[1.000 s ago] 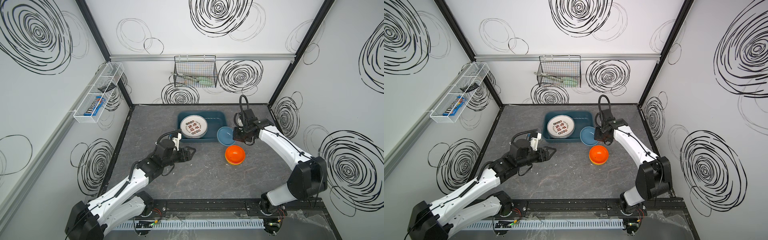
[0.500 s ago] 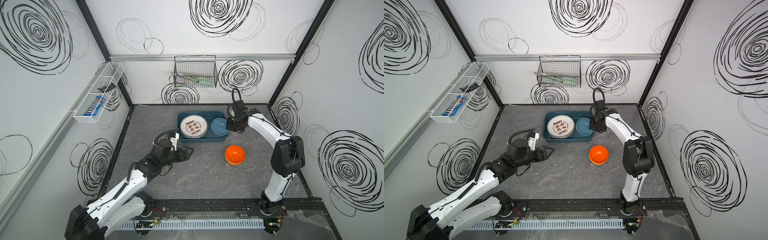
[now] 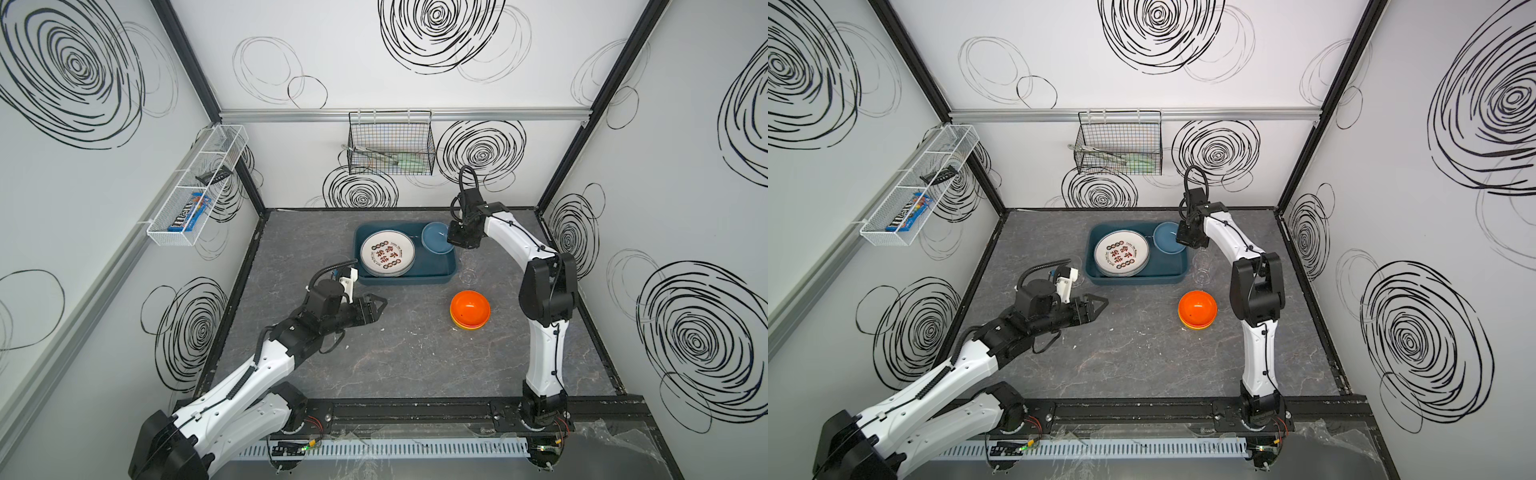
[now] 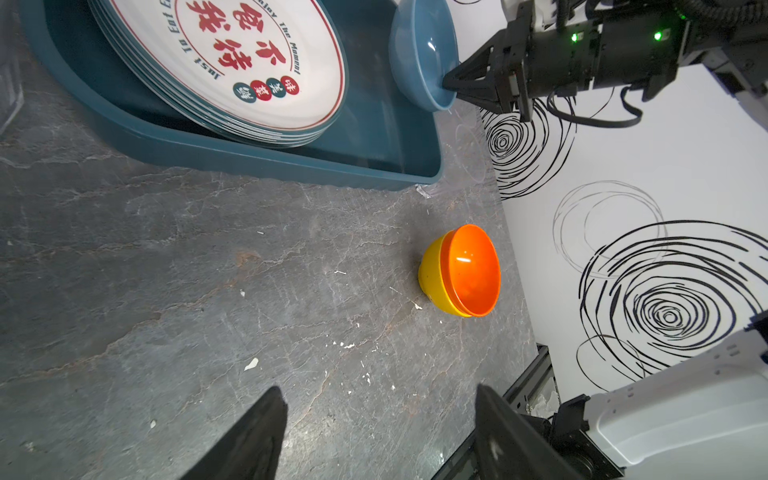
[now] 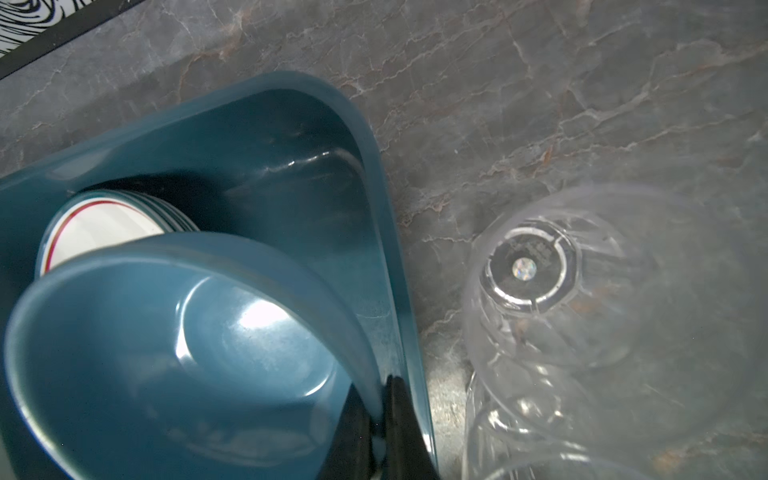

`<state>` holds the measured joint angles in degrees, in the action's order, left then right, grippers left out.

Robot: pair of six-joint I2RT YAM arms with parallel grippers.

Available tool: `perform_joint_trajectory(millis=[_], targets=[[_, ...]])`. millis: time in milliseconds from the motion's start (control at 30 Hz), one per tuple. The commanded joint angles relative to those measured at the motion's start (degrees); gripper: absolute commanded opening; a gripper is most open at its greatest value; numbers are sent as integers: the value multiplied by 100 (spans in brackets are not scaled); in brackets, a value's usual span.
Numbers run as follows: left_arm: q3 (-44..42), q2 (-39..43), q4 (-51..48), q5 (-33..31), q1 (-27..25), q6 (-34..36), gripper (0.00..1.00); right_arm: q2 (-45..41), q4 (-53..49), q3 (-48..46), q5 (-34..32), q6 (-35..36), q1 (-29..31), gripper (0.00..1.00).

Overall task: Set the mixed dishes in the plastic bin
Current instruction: 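Lift the blue bowl off the orange bowl and carry it into the teal bin, then lower the blue bowl beside the plates in the bin and open the right gripper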

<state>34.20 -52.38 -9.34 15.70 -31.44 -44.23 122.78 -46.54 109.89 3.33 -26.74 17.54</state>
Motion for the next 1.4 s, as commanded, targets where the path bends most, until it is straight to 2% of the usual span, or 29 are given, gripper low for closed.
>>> perform_joint_trajectory(millis=[0,300,567,1367], targets=[[-62,72,161,55,26,-51,75,256,-382,478,-109,-42,-31,3],[-106,61,169,54,33,-77,75,975,-735,1441,-152,-21,-33,3],[-115,58,144,38,33,-104,75,1411,-863,1928,-223,50,-32,3],[-166,8,170,18,32,-148,75,1895,-757,2253,-647,125,56,6]])
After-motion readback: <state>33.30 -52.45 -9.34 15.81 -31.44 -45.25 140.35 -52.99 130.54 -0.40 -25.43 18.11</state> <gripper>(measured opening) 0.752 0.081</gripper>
